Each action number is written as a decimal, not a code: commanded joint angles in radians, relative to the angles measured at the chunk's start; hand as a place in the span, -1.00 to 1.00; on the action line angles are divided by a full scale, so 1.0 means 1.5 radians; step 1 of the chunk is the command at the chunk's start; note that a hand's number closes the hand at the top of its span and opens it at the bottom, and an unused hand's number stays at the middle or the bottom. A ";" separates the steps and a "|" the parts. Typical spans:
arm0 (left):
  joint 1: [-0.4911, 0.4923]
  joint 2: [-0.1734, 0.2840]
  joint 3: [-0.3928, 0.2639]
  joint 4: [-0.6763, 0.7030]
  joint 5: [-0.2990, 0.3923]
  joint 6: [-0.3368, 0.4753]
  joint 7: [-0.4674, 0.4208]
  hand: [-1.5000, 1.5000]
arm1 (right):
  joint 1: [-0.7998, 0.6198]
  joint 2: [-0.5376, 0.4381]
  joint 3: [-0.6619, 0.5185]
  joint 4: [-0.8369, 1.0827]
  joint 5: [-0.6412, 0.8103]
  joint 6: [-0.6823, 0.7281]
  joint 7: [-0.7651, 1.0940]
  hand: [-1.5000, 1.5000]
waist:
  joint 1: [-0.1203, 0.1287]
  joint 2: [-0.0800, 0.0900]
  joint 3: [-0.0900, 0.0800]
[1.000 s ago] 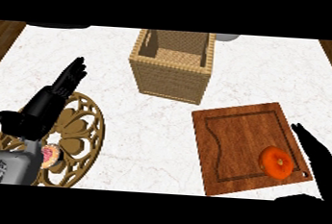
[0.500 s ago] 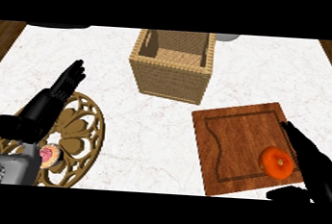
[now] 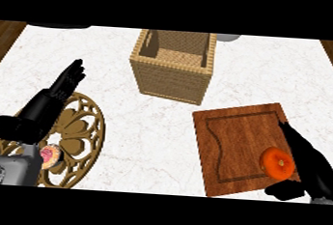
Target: Pick the squash from the cutting board and place it in the basket
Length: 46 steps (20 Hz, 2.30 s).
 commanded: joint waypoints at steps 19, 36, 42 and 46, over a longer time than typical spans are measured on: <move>-0.016 0.000 0.039 0.013 0.006 -0.040 -0.002 0.00 | -0.019 -0.017 0.077 0.093 0.114 -0.034 -0.093 1.00 | 0.001 0.000 0.000; -0.052 -0.024 -0.011 0.024 -0.017 -0.038 0.003 0.00 | -0.272 0.146 0.647 0.062 -0.006 -0.300 0.392 1.00 | 0.066 0.005 0.002; -0.049 -0.028 -0.008 0.035 -0.017 -0.033 0.003 0.00 | -0.384 0.146 0.698 -0.024 0.004 -0.497 0.475 1.00 | 0.051 -0.002 0.000; -0.054 -0.023 -0.002 0.056 -0.021 -0.034 -0.008 0.00 | -0.485 0.146 0.709 -0.050 0.008 -0.535 0.583 1.00 | 0.043 -0.004 -0.002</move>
